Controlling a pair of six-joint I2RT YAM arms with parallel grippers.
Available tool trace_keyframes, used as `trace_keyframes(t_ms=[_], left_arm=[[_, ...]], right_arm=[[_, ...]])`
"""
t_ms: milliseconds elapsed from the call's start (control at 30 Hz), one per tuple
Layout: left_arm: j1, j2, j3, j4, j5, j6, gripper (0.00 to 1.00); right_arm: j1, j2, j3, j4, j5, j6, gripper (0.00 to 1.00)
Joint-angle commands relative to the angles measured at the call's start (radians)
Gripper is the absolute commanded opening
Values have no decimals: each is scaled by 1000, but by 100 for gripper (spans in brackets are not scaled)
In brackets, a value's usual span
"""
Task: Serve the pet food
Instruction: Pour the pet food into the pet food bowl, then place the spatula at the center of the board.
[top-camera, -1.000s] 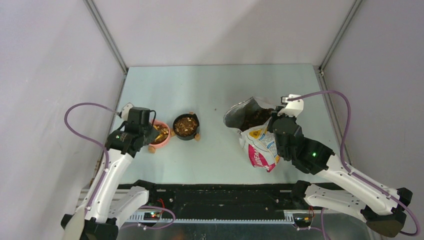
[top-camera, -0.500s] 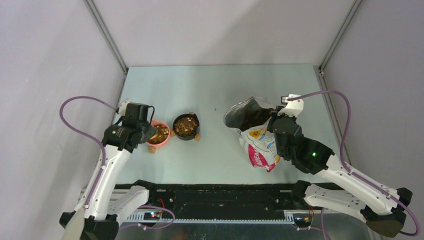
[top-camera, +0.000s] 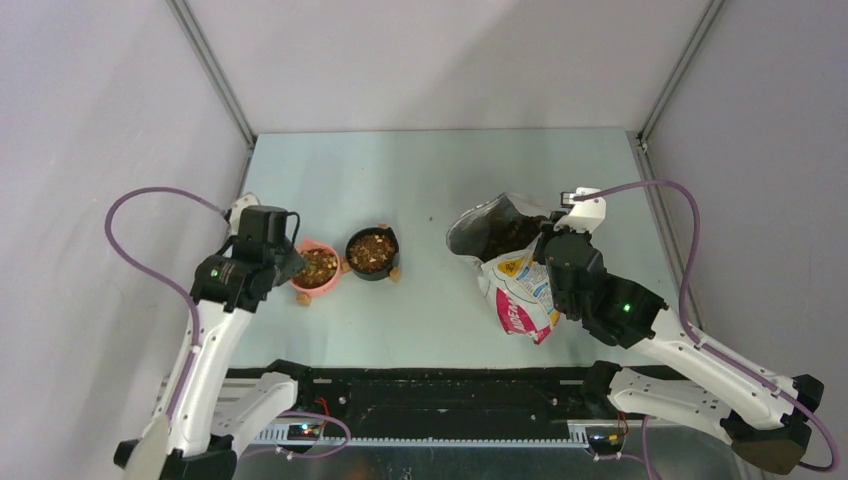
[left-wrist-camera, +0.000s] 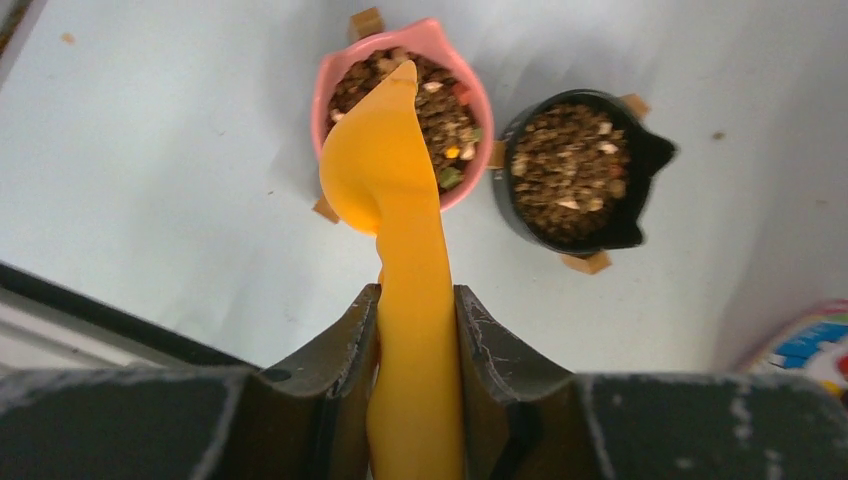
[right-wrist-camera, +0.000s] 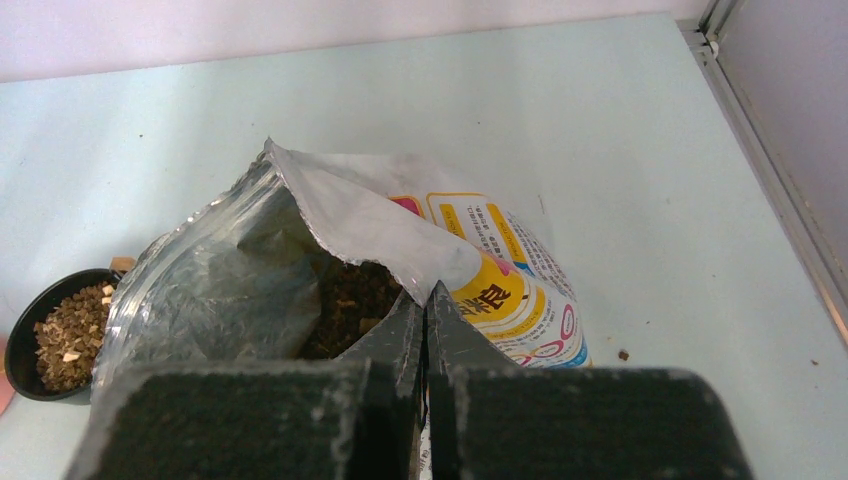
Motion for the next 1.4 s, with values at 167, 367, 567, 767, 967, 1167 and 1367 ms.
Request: trace_keyframes(t_ms=[167,367,567,767,967,1167,1367], left_arm=[[5,-224,-100,278,219,-21,4],[5,-304,-287,607,601,-92,4],[-3,-261,-482,1024,914,-225,3],[-110,-159,-585,1183,907,-245,4],[-203,-45,-606,1172,907,-199,4],[-219,-28,-630,975,770,-123,20],[-219,-14,-707,875,660,-132,28]], right_arm=[[-3,-25,34,113,11,9,0],[-2,-27,33,112,4,14,0],[-2,-26,34,112,6,16,0],[-3,-18,34,116,13,11,0],[-1,-18,34,116,15,9,0],[-1,-36,34,108,40,7,0],[-1,-42,34,103,29,13,0]])
